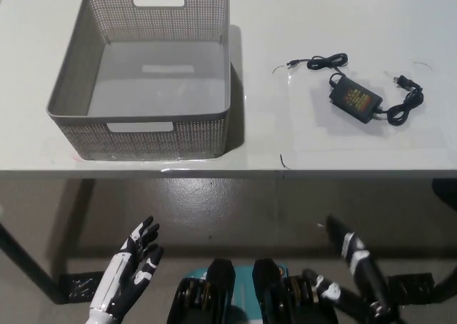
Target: Use the right hand to pick up a black power cord and place it into a container on the left hand side
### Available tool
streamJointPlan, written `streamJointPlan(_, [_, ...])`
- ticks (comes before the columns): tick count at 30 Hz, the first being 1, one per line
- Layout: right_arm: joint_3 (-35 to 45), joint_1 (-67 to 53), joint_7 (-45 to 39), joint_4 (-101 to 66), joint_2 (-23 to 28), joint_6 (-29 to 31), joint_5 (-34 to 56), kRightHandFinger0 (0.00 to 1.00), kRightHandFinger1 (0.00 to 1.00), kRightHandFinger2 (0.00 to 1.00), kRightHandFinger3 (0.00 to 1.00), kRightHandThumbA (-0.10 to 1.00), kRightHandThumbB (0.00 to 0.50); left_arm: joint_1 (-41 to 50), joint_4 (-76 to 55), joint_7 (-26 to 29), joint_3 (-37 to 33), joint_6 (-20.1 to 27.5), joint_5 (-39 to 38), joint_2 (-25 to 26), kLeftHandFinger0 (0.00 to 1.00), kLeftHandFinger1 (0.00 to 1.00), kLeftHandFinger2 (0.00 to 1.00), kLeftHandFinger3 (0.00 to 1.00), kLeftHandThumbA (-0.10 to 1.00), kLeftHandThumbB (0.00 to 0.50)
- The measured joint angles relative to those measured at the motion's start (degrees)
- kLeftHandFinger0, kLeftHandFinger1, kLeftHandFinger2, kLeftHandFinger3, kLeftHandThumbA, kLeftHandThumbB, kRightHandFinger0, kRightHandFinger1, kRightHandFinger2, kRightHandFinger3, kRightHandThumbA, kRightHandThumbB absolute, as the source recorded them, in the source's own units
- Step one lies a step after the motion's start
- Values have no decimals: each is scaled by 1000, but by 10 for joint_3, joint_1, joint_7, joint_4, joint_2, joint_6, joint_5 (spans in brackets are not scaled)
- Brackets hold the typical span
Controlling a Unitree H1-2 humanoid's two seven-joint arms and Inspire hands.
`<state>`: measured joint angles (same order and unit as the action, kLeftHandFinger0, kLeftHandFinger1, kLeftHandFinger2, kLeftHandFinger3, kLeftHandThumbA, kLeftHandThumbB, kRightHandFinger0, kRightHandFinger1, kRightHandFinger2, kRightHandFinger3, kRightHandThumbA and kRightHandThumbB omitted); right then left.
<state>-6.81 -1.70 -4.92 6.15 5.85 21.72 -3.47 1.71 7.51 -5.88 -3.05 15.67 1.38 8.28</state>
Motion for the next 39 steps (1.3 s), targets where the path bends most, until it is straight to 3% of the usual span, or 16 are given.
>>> streamJointPlan(8, [52, 0, 8, -115, 27, -2, -30, 1000, 1000, 1000, 1000, 804, 383, -3, -9, -2, 0, 1, 3, 3, 1000, 1000, 1000, 1000, 781, 369])
streamJointPlan(14, [81, 13, 11, -138, 39, -14, -42, 1000, 1000, 1000, 1000, 771, 375, -1, -15, -2, 0, 2, 8, 3, 1000, 1000, 1000, 1000, 794, 363])
streamJointPlan(17, [95, 40, 11, -141, 53, -29, -49, 1000, 1000, 1000, 1000, 745, 398, 3, -15, -3, -1, 2, 10, 3, 1000, 1000, 1000, 1000, 786, 362])
streamJointPlan(21, [111, 101, 11, -152, 79, -71, -65, 1000, 1000, 1000, 1000, 798, 447, 6, -15, -3, -2, 2, 13, 4, 1000, 1000, 1000, 1000, 784, 360])
streamJointPlan(33, [68, 279, -17, -113, 158, -222, -163, 1000, 1000, 1000, 1000, 892, 500, 38, -16, -3, -6, 5, 19, 3, 1000, 1000, 1000, 1000, 816, 362])
streamJointPlan(35, [50, 312, -25, -89, 165, -247, -180, 1000, 1000, 1000, 1000, 785, 496, 39, -19, -3, -6, 5, 19, 3, 1000, 1000, 1000, 1000, 813, 365])
streamJointPlan(39, [16, 362, -40, -36, 171, -288, -207, 1000, 1000, 1000, 1000, 789, 500, 39, -21, -3, -7, 7, 19, 3, 1000, 1000, 1000, 1000, 806, 350])
